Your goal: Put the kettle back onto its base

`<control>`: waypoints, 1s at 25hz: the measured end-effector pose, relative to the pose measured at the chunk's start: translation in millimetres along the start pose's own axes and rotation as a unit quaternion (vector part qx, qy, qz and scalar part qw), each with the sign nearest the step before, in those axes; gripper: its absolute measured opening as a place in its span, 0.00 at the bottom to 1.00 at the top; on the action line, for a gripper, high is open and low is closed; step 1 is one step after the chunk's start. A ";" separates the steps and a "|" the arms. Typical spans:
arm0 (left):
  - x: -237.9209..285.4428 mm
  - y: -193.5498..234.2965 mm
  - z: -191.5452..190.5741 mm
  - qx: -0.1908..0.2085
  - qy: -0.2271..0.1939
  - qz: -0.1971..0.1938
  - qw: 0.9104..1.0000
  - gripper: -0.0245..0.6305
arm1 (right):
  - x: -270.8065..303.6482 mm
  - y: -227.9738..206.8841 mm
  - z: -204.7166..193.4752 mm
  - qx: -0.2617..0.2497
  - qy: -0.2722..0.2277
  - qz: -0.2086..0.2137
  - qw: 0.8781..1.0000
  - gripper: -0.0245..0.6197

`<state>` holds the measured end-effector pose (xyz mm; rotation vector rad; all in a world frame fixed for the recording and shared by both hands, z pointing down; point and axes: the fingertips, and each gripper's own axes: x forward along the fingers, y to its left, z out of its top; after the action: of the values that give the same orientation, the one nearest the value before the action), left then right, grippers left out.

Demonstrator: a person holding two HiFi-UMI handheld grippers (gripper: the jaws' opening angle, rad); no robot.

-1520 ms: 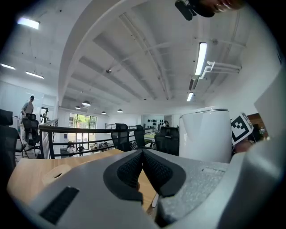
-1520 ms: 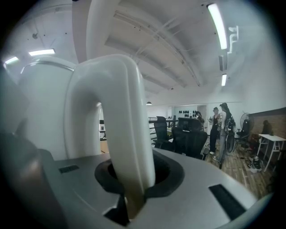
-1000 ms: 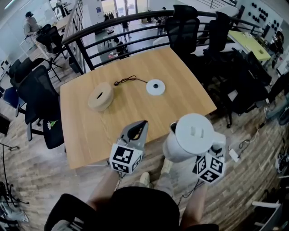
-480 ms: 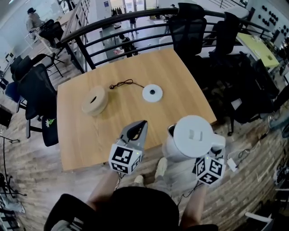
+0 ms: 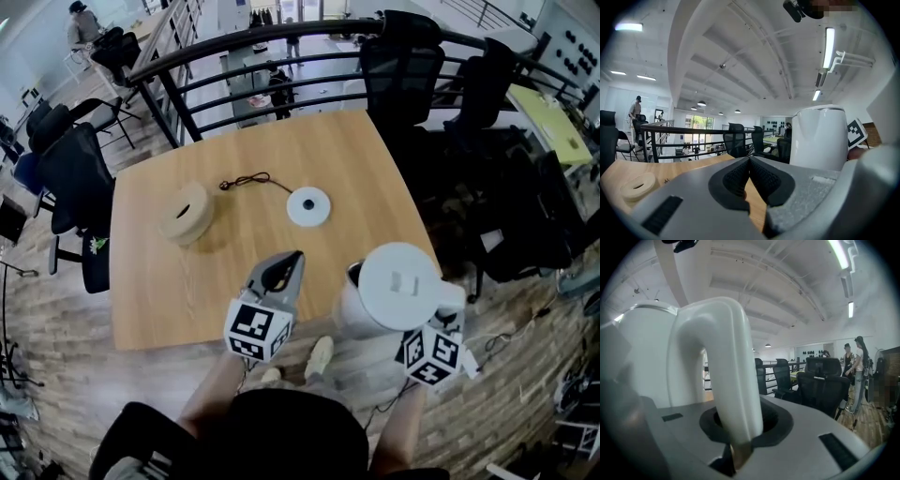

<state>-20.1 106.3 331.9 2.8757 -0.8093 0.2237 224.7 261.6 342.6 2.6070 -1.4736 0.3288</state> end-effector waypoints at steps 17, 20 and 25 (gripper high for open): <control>48.3 11.6 7.9 0.000 -0.003 0.067 0.998 0.04 | 87.6 -12.9 17.8 -0.014 -0.008 0.060 0.998 0.12; 51.8 14.0 10.2 0.001 -0.005 0.079 0.997 0.04 | 99.9 -10.7 20.0 -0.016 -0.009 0.074 0.997 0.12; 51.4 18.5 10.8 0.001 -0.008 0.103 0.995 0.04 | 117.6 -4.2 22.0 -0.017 -0.007 0.097 0.995 0.12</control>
<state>14.7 62.7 332.5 2.7976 -1.1094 0.2245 289.8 161.5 350.8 2.4500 -1.7248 0.3020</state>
